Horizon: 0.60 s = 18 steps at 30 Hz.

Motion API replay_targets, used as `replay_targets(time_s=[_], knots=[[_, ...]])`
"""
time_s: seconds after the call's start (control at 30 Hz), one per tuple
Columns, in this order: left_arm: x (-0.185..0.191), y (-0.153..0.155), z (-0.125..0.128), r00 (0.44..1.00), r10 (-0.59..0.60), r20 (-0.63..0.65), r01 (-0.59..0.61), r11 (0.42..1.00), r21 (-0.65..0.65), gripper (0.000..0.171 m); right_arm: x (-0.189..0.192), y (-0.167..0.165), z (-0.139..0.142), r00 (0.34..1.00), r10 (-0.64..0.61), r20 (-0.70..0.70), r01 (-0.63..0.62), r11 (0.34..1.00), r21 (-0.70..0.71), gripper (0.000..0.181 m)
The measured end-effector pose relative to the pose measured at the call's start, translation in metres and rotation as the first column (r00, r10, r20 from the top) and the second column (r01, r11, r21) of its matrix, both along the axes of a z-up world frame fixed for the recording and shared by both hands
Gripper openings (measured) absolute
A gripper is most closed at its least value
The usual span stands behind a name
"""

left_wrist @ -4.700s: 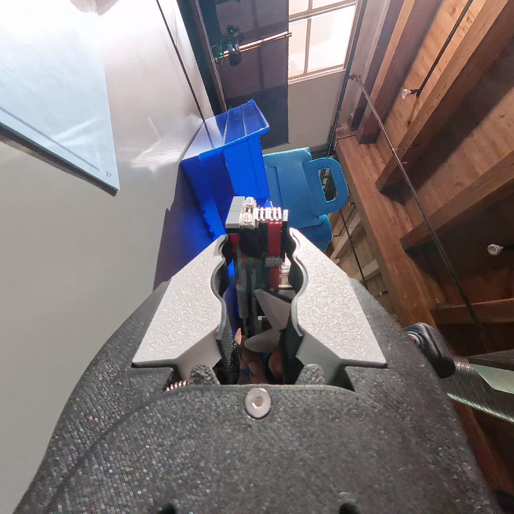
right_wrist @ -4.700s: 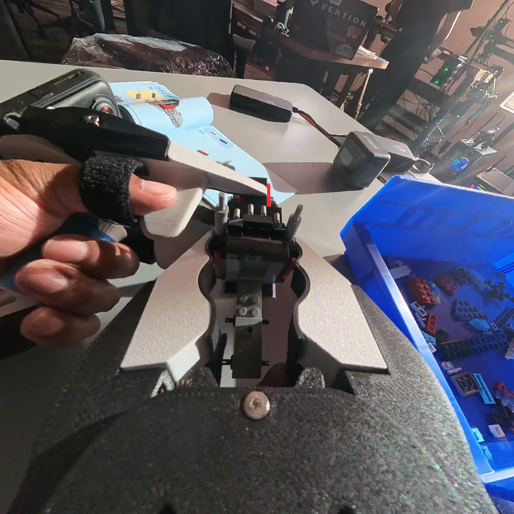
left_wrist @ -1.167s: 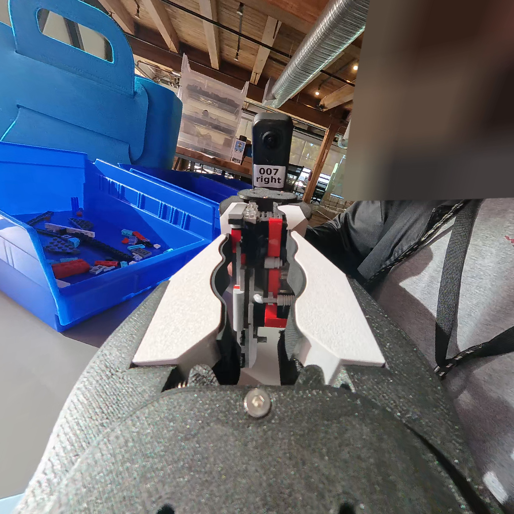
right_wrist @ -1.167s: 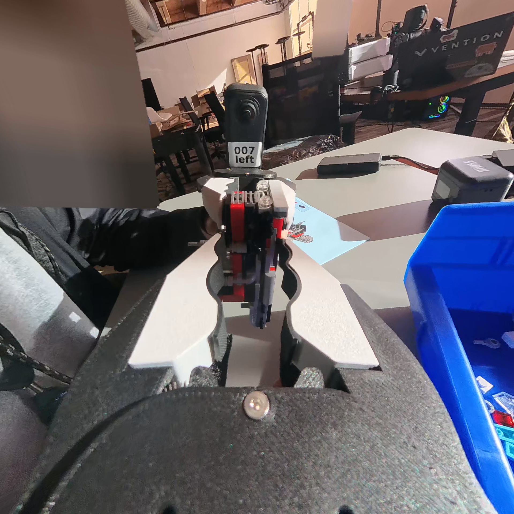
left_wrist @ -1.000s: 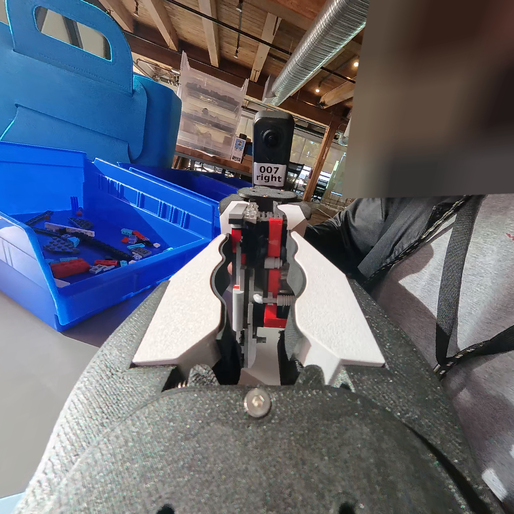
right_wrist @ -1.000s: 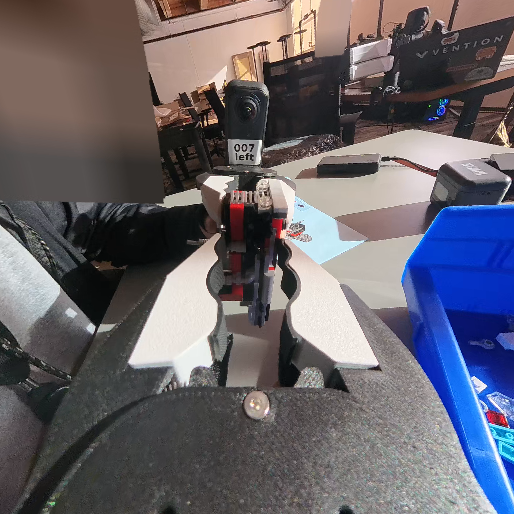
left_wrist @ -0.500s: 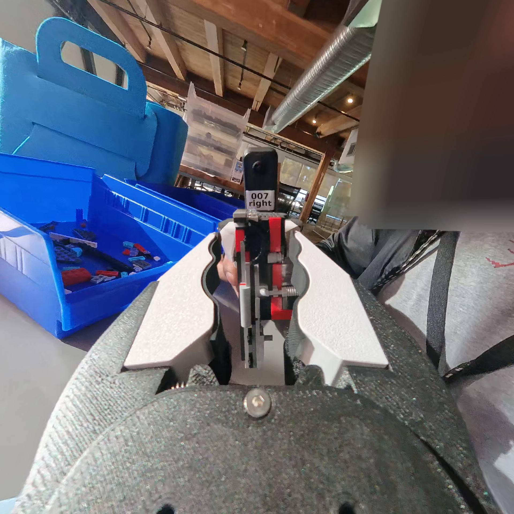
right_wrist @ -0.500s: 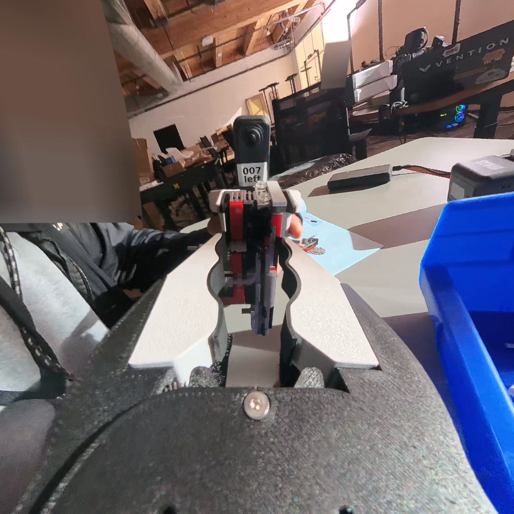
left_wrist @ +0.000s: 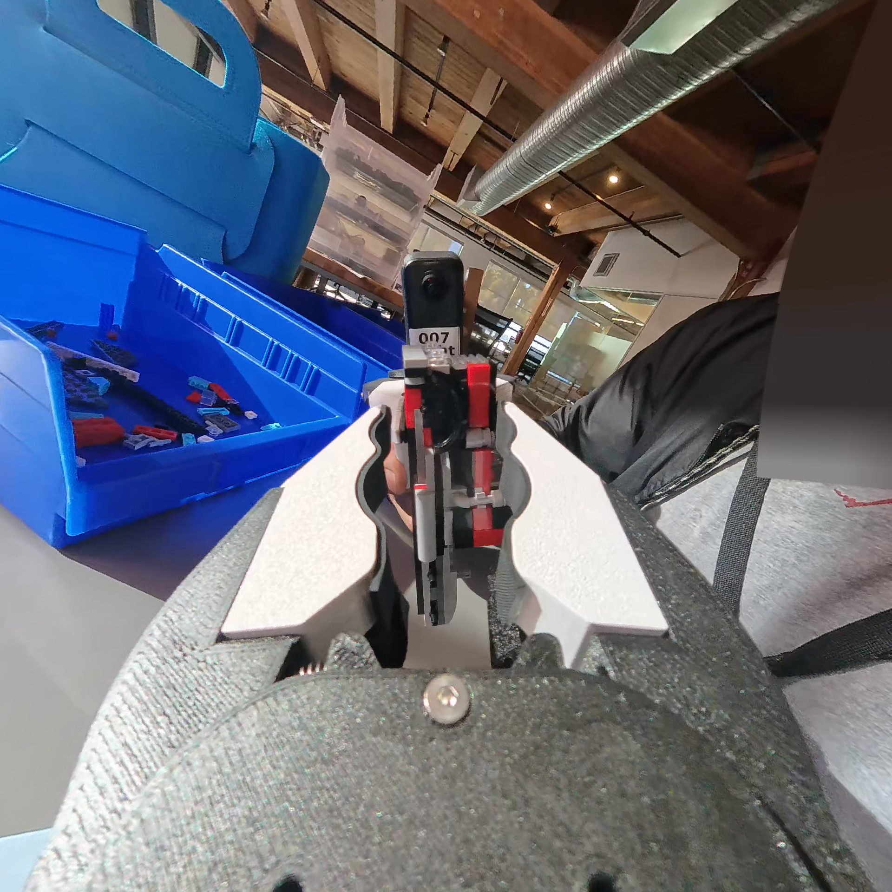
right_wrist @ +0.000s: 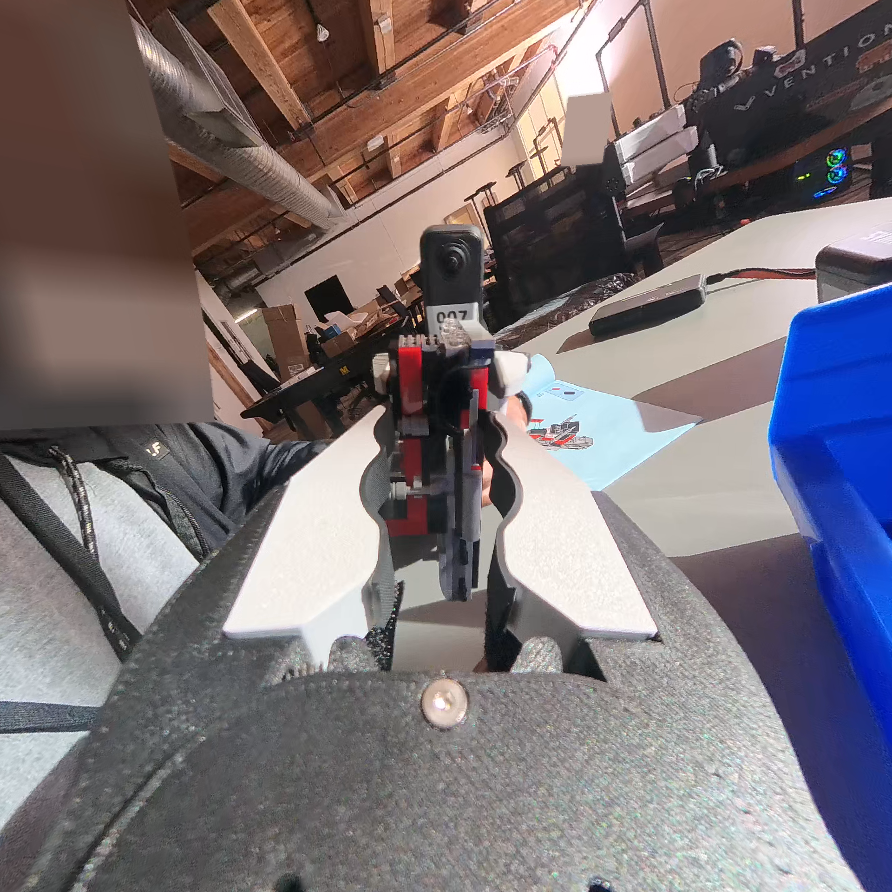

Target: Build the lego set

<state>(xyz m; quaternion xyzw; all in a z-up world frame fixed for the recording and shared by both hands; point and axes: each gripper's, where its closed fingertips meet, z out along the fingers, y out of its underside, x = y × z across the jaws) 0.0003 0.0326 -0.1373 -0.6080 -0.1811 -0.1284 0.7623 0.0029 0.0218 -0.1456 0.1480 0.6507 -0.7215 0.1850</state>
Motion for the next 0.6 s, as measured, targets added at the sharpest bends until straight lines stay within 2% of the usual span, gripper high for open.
replay_targets(time_s=[0.07, 0.3, 0.5, 0.6], knots=[[0.0024, 0.0011, 0.0001, 1.000, 0.000, -0.021, 0.000, 1.000, -0.012, 0.038, -0.0002, -0.0005, -0.0014, 1.000, -0.008, -0.019, 0.008, 1.000, 0.012, 0.039], [0.0036, 0.0028, 0.0003, 0.993, 0.053, -0.107, -0.057, 0.998, -0.031, 0.038, 0.0045, -0.0029, -0.0049, 0.991, -0.021, -0.134, 0.030, 0.997, 0.068, 0.039], [0.0071, 0.0039, 0.0000, 0.973, 0.080, -0.218, -0.104, 0.989, -0.102, 0.037, 0.0082, -0.0021, -0.0041, 0.991, 0.015, -0.134, -0.005, 0.997, 0.078, 0.039], [0.0062, 0.0041, -0.0038, 0.965, 0.089, -0.249, -0.126, 0.982, -0.140, 0.037, 0.0098, 0.0012, 0.0036, 0.991, 0.026, -0.133, -0.020, 0.999, 0.049, 0.052]])
